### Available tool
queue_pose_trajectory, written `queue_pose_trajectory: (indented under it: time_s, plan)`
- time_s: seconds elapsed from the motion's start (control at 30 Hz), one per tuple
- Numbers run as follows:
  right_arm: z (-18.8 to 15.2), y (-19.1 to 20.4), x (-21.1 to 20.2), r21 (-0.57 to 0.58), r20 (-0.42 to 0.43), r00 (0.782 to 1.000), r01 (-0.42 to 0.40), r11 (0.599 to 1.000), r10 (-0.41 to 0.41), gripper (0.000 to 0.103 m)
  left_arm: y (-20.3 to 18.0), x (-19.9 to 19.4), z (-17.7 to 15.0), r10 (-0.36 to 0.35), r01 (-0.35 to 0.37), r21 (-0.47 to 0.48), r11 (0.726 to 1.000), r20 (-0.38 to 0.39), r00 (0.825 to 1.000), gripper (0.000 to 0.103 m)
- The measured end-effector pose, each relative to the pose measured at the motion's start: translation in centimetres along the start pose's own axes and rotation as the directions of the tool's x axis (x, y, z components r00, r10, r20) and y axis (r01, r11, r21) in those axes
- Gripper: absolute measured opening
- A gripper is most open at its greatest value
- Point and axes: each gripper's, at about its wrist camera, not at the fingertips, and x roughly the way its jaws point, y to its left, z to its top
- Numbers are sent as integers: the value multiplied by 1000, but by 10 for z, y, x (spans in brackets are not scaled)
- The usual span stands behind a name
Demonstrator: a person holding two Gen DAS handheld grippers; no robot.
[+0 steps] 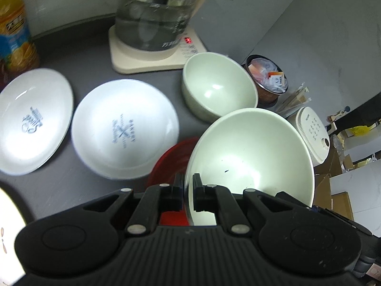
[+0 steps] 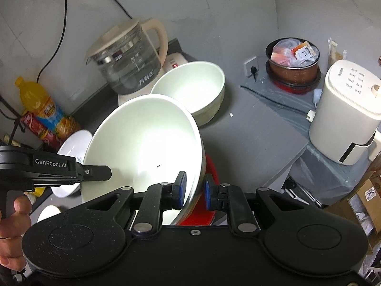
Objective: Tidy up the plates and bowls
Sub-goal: 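Lift the large pale green bowl and lower it into the red bowl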
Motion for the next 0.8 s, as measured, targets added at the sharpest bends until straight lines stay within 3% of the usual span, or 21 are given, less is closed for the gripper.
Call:
queue_pose_trajectory:
  time_s: [0.47, 0.8]
  plan:
    - [-9, 13, 19, -36, -87, 996, 23, 999, -26, 22, 25, 19, -13, 4, -8, -55, 998, -75, 997, 6]
    - [-12, 12, 35, -66, -109, 992, 58, 996, -65, 22, 25, 24, -11, 31, -35, -64, 997, -69, 997, 7]
